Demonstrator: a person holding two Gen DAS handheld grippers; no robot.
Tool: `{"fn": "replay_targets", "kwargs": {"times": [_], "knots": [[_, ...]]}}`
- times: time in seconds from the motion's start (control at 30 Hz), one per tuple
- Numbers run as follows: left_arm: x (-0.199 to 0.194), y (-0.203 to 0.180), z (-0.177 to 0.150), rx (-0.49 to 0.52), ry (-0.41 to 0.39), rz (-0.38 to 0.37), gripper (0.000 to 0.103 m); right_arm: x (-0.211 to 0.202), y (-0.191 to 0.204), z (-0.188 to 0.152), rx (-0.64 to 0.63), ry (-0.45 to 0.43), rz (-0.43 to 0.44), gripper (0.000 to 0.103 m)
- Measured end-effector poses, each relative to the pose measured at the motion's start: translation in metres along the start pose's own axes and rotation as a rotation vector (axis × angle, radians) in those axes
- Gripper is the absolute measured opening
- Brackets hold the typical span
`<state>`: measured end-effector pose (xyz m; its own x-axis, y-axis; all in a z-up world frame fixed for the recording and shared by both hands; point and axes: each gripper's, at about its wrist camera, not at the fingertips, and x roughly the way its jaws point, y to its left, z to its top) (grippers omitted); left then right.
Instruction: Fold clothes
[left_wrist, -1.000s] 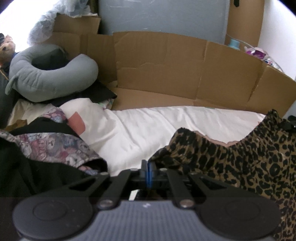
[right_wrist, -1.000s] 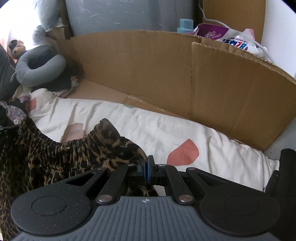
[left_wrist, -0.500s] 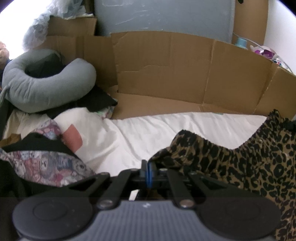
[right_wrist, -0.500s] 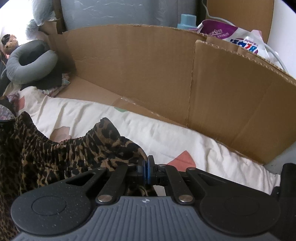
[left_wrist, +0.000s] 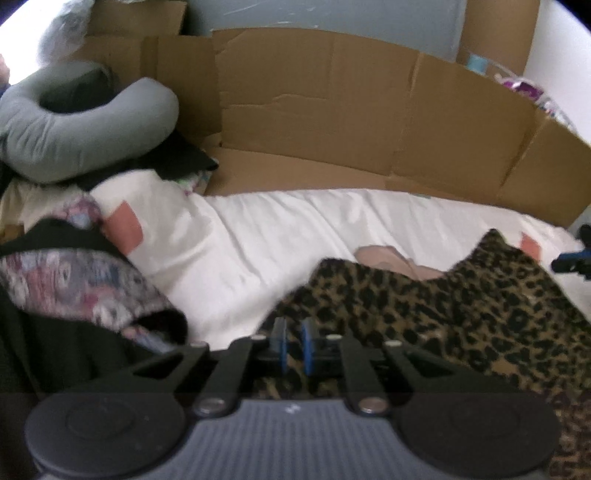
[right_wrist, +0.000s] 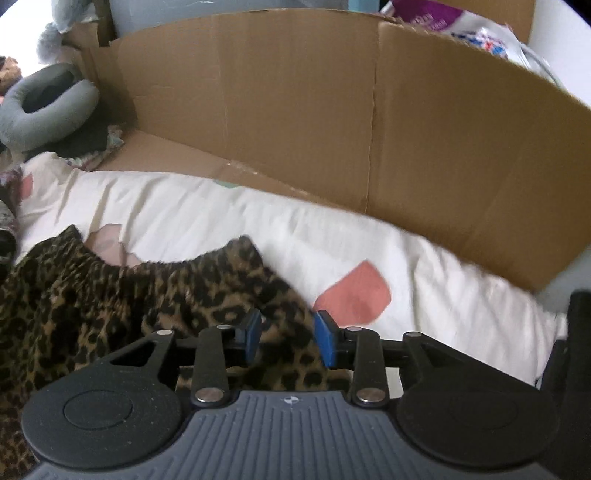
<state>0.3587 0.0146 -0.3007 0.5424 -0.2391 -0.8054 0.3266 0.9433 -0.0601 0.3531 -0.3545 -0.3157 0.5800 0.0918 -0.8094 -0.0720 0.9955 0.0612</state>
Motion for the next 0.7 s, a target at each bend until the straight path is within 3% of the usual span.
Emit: {"fn": "replay_targets", "kwargs": {"times": [0.23,0.43,0.7], "knots": [[-0.031,-0.023,-0.049,-0.003,0.03,-0.078,0.02,-0.03,-0.002,-0.031,0.071,0.032,0.117,0.039],[-0.049,-0.044,-0.093,-0.03,0.079,-0.122,0.02,-0.047,0.014,-0.067,0.044,0.09,0.15,0.039],[-0.087,-0.052,-0.133,-0.082,0.102,-0.13,0.024,-0.075,0.028,-0.113,0.101,0.141,0.204,0.039]]}}
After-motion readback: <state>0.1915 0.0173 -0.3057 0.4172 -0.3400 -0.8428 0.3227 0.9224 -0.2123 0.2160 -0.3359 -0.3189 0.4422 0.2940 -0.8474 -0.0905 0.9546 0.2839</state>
